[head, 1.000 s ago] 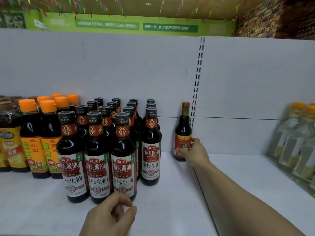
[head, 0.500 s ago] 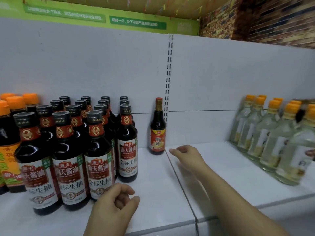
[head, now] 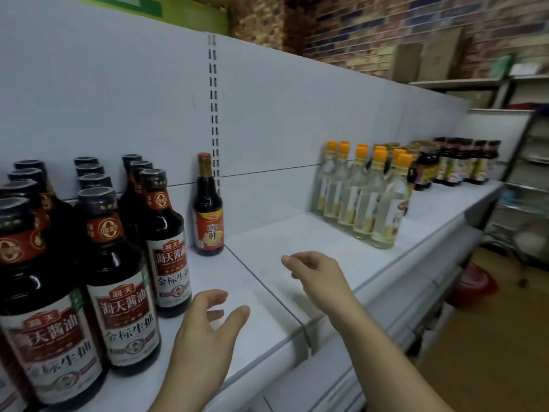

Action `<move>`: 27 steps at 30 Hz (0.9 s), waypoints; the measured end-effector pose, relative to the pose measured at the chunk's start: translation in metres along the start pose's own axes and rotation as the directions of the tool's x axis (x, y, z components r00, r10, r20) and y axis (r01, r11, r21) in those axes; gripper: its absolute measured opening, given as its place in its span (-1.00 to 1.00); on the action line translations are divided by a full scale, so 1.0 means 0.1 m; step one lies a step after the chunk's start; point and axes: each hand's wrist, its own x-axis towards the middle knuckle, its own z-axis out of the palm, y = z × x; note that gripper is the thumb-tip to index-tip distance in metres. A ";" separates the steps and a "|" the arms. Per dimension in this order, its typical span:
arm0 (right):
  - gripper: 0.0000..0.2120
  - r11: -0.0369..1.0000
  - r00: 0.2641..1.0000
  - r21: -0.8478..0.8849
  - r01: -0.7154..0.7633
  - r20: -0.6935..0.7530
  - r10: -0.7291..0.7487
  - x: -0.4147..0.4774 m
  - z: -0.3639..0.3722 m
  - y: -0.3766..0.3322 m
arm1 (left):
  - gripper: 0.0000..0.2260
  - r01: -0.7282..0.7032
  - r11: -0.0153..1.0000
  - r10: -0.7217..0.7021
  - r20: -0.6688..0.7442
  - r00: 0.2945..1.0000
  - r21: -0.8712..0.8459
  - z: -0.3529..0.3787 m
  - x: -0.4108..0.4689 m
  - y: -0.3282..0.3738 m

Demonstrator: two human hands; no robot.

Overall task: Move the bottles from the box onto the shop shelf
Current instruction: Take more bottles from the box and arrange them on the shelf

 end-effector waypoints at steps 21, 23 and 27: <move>-0.77 0.972 0.887 0.078 -0.223 -0.397 0.235 -1.45 -0.78 0.32 | -0.85 -0.147 0.976 0.197 0.363 0.911 -0.160 0.43 -0.52 0.00; -0.78 0.969 0.868 0.073 -0.235 -0.432 0.243 -1.55 -0.97 0.43 | -0.86 -0.157 0.975 0.208 0.406 0.890 -0.156 0.67 -0.60 0.02; -0.78 0.954 0.825 0.096 -0.284 -0.483 0.294 -1.79 -1.46 0.71 | -0.85 -0.161 0.979 0.201 0.514 0.834 -0.122 1.25 -0.86 0.05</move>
